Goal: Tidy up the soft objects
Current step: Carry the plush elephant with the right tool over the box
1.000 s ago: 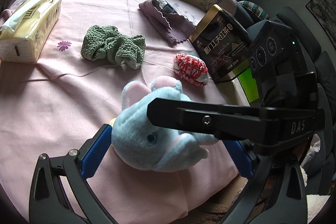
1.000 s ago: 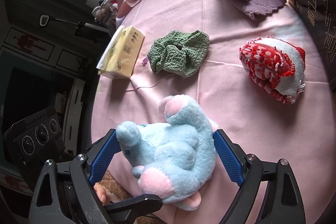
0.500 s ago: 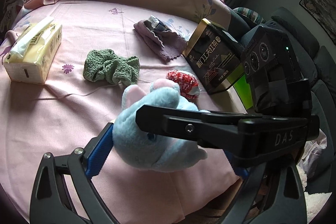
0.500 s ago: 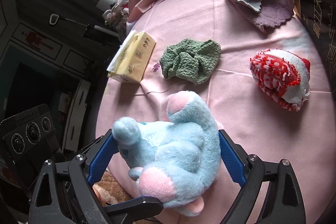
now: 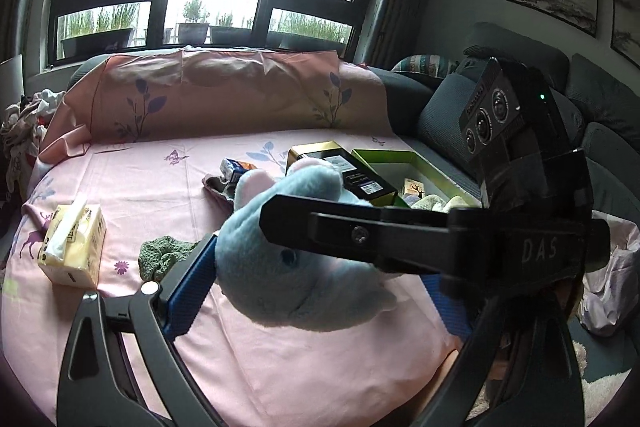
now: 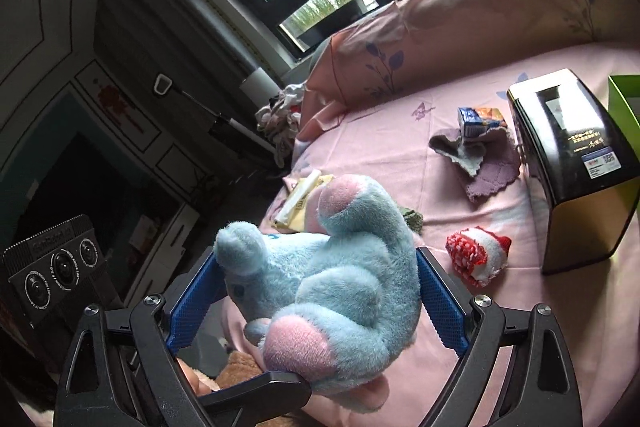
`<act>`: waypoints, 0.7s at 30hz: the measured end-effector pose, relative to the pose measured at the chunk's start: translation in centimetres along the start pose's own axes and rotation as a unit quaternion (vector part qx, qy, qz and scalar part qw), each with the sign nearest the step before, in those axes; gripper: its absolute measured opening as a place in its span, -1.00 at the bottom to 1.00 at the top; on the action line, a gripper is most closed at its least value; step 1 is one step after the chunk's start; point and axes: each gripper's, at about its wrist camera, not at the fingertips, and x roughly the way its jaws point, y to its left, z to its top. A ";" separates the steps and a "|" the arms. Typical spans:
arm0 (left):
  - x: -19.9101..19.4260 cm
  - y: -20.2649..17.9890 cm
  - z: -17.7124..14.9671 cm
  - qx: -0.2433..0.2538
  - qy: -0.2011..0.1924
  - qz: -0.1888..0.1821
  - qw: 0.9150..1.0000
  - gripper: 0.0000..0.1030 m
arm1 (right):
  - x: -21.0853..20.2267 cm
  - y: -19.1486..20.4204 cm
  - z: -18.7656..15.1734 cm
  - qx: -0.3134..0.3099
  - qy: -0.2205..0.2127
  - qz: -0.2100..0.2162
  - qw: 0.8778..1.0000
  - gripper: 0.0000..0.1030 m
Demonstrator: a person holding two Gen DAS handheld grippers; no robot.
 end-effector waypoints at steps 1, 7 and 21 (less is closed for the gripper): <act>0.0 -0.5 0.3 0.005 -0.004 -0.001 1.000 0.84 | -0.6 0.0 0.3 0.000 -0.006 0.000 1.000 0.81; -0.5 -3.0 2.3 0.022 -0.025 -0.013 0.999 0.84 | -3.8 0.4 2.1 -0.014 -0.037 -0.015 0.999 0.81; 2.4 -7.6 6.2 0.078 -0.069 -0.005 0.995 0.84 | -8.4 -1.8 5.7 -0.059 -0.115 0.001 0.992 0.81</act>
